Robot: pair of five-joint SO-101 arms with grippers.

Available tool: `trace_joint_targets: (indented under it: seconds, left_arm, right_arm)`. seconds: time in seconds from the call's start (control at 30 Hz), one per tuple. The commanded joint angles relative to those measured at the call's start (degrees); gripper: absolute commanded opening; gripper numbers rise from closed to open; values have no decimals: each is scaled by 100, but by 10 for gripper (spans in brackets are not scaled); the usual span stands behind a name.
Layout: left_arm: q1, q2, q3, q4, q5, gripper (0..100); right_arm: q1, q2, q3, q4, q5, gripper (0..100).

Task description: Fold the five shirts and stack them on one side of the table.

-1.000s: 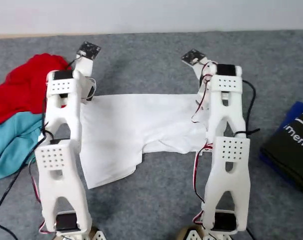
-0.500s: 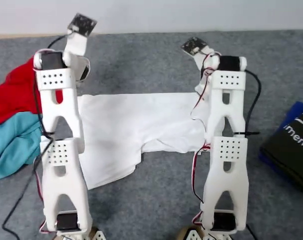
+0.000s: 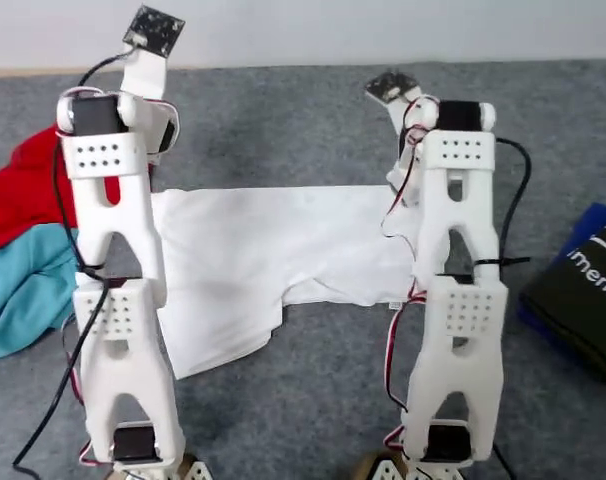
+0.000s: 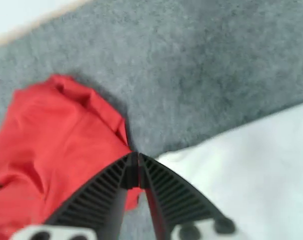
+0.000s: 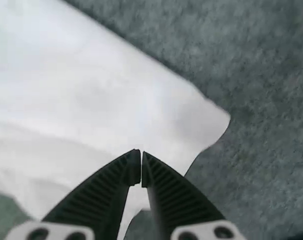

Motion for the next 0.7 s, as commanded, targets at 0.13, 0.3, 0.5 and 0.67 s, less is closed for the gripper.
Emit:
trace_joint_targets:
  seconds: [0.13, 0.3, 0.5, 0.67]
  left_arm:
    - [-44, -1398, 1877, 149, 18, 8]
    - [-26, -1547, 2378, 114, 9, 8]
    - [-35, -1547, 2387, 114, 9, 8]
    - [-44, -1547, 2396, 114, 9, 8]
  right_arm:
    - [-13, -1771, 2400, 242, -536, 195]
    - [22, -1727, 2673, 242, -580, 195]
    - [198, -1147, 2646, -92, -809, 195]
    - [382, -646, 2646, -224, -809, 195]
